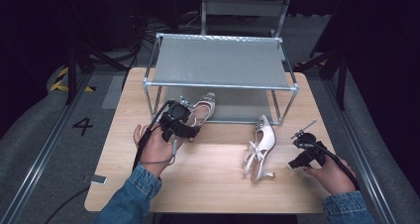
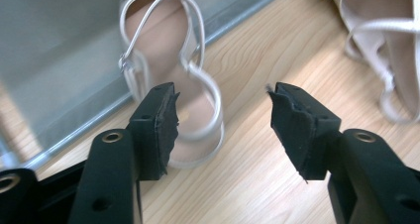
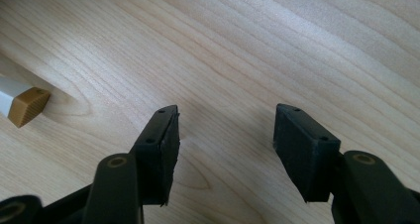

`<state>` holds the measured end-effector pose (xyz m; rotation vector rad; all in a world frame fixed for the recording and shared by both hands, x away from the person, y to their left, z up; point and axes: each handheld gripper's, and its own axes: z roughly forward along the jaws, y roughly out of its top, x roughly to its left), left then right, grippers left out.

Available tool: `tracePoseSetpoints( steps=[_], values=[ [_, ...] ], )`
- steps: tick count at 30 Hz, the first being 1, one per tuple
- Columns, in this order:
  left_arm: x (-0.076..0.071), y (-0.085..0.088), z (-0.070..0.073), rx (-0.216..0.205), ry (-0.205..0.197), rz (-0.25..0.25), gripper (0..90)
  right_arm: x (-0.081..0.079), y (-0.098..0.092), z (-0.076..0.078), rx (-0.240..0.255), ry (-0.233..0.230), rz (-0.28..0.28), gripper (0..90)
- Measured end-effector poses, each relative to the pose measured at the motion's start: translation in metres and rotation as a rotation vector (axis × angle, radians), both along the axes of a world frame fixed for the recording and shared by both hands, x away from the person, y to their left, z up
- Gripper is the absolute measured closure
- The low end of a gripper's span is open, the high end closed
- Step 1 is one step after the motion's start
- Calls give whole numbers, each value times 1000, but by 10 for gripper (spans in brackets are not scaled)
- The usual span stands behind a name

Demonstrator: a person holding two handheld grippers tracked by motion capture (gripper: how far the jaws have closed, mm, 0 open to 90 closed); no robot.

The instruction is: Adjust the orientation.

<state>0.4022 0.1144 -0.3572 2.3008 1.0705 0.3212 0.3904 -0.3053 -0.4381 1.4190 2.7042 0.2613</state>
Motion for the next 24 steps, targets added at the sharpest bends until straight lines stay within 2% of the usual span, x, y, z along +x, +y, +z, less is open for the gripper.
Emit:
tracePoseSetpoints(
  steps=[6, 8, 10, 12, 14, 15, 16, 20, 22, 24],
  values=[
    [-15, 14, -2, -7, 41, 6, 416, 2, 1, -1, 0, 4, 3, 435],
    [-20, 16, -8, -6, 66, -1, 416, 2, 2, 0, 2, 5, 5, 434],
    [-21, 17, -16, -4, 67, 9, 417, 2, 3, 0, 4, 2, 8, 434],
    [-20, 18, -25, -17, 67, 9, 413, 2, 3, 0, 1, 3, 8, 433],
    [-18, 18, -33, -19, 89, 6, 413, 2, 4, 0, -1, 3, 13, 433],
    [-18, 18, -33, -19, 89, 6, 412, 2, 4, 0, -1, 2, 14, 432],
    [-15, 17, -41, -8, 98, 6, 411, 2, 4, 0, 0, 1, 11, 432],
    [-9, 16, -55, 0, 98, 20, 414, 3, 3, -1, 1, 6, 9, 432],
    [-3, 16, -62, 25, 72, 4, 424, 3, 3, -1, 2, 6, 8, 431],
    [1, 16, -68, 31, 95, 5, 447, 3, 3, -2, 1, 7, 4, 431]
  ],
)
